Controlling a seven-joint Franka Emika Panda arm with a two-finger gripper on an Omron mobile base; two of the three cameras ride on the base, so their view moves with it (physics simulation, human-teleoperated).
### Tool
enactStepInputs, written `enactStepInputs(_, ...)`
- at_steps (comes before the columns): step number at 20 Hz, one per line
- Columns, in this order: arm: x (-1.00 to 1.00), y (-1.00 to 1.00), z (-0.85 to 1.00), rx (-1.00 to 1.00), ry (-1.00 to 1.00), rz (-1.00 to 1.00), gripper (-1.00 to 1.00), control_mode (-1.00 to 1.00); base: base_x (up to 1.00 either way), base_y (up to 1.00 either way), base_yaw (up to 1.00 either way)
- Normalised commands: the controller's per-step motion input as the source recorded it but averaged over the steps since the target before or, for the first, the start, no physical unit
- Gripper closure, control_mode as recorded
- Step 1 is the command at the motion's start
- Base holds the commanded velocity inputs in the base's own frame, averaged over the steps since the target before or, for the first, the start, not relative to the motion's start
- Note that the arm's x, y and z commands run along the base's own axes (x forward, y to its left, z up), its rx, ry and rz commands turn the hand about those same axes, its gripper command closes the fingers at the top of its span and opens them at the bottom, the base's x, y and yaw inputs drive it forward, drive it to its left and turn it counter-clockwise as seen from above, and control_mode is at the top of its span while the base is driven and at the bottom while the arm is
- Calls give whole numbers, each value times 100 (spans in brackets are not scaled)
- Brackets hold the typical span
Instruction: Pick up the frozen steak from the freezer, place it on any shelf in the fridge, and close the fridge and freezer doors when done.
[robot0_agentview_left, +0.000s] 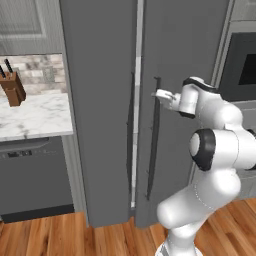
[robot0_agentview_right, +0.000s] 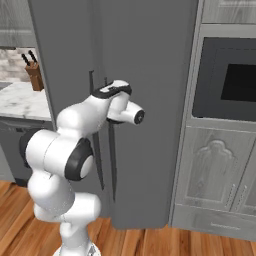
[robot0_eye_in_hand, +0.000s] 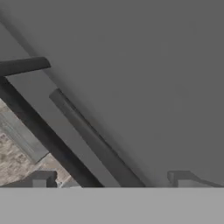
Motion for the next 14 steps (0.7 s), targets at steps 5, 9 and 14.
enactStepInputs(5, 89, 52, 0, -5, 0, -10, -100, -100, 0, 0, 0)
enactStepInputs(9, 48, 26, -3, -3, 2, -5, -100, -100, 0, 0, 0)
enactStepInputs(14, 0, 0, 0, 0, 0, 0, -100, -100, 0, 0, 0)
